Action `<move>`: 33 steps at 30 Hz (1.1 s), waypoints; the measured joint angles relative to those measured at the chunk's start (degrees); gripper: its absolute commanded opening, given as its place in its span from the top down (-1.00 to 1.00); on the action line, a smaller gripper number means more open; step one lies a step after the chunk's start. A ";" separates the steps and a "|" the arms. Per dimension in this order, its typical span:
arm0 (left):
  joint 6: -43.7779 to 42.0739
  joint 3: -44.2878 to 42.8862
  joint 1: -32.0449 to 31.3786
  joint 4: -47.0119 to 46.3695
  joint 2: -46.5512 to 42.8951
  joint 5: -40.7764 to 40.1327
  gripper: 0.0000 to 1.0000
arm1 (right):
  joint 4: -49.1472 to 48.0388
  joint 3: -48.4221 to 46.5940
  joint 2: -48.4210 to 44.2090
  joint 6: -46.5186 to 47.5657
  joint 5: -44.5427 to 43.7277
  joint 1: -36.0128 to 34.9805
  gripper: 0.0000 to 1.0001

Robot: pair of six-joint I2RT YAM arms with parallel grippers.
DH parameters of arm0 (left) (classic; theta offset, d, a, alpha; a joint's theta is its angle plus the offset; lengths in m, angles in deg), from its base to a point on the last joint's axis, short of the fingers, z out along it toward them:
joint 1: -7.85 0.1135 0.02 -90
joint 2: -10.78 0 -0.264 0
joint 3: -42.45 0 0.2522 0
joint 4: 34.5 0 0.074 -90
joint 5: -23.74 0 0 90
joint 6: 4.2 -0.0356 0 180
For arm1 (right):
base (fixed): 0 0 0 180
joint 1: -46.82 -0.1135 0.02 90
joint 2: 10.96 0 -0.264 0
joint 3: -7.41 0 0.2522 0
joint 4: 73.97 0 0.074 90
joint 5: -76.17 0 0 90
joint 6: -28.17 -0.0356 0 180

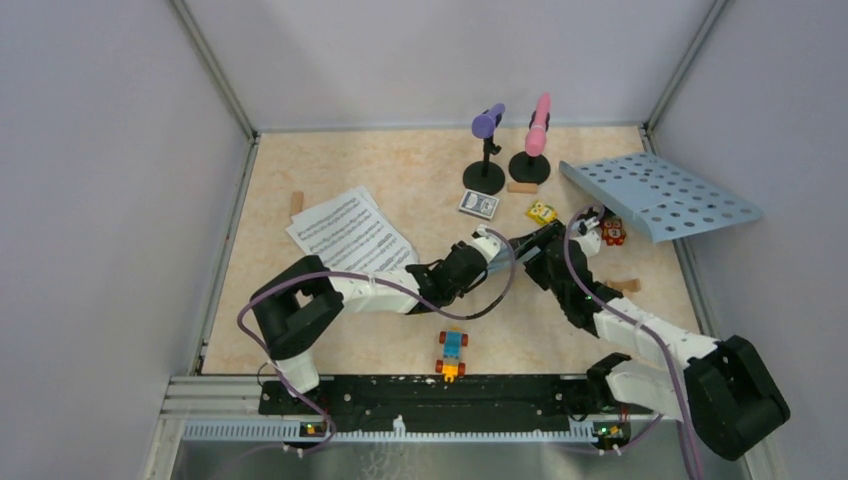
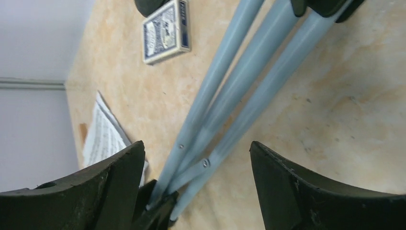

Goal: Pack up the instrument practice props

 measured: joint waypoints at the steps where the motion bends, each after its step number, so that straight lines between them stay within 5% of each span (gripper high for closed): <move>1: 0.22 -0.26 0.00 0.35 0.09 -0.02 0.92 | 2.75 -0.72 -1.16 0.22 0.22 0.00 -0.60; 7: 1.44 -1.18 0.00 1.95 0.26 -0.13 0.69 | 19.96 -3.56 -8.87 4.20 2.27 0.00 -0.62; 11: 2.34 -1.73 0.04 3.15 0.26 -0.02 0.27 | 27.74 -5.68 -14.58 9.60 5.33 0.00 -0.62; 21: 8.50 -1.20 0.66 11.45 -10.78 -2.82 -0.61 | 29.22 -10.16 -26.12 27.28 21.53 -0.02 -0.62; 28: 13.44 1.38 0.76 8.94 -31.56 -9.16 -0.80 | 26.16 -10.10 -24.92 34.05 32.52 -1.44 -0.56; 33: 18.58 7.15 0.90 13.94 -40.06 -11.85 -0.82 | 29.53 -12.46 -19.71 36.57 29.18 -12.76 -0.52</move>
